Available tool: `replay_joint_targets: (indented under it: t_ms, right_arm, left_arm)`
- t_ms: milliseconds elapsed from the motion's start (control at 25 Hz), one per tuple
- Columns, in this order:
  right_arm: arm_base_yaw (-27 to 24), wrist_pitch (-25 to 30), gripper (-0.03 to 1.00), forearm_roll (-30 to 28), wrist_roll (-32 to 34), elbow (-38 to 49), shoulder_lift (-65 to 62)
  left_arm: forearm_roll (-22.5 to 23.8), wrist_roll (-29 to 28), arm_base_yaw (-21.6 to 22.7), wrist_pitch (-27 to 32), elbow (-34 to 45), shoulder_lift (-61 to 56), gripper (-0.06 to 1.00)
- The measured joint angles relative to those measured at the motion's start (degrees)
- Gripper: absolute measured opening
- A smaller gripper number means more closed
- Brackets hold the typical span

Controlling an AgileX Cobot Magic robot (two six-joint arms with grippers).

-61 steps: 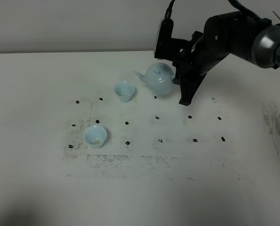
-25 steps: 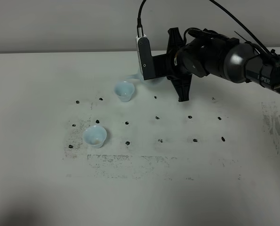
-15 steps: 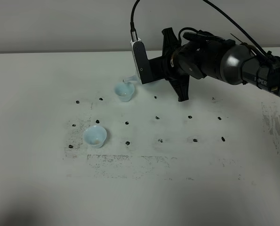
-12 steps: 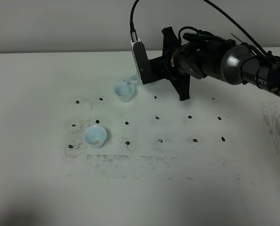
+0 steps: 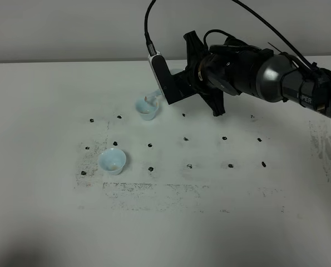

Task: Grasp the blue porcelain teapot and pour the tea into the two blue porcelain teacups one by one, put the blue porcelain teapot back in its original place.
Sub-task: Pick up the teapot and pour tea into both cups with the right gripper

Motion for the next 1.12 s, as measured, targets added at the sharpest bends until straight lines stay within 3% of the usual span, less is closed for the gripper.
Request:
replay_joint_targets:
  t_ms: [400,1120]
  right_arm:
    - [0.89,-0.40,0.08,-4.92,-0.06,0.00,0.00]
    - [1.22,-1.12,0.08,-6.68,0.11,0.00,0.00]
  left_arm:
    - [0.00,0.00,0.00,0.00,0.00,0.00,0.56]
    - [0.00,0.00,0.00,0.00,0.00,0.00,0.56]
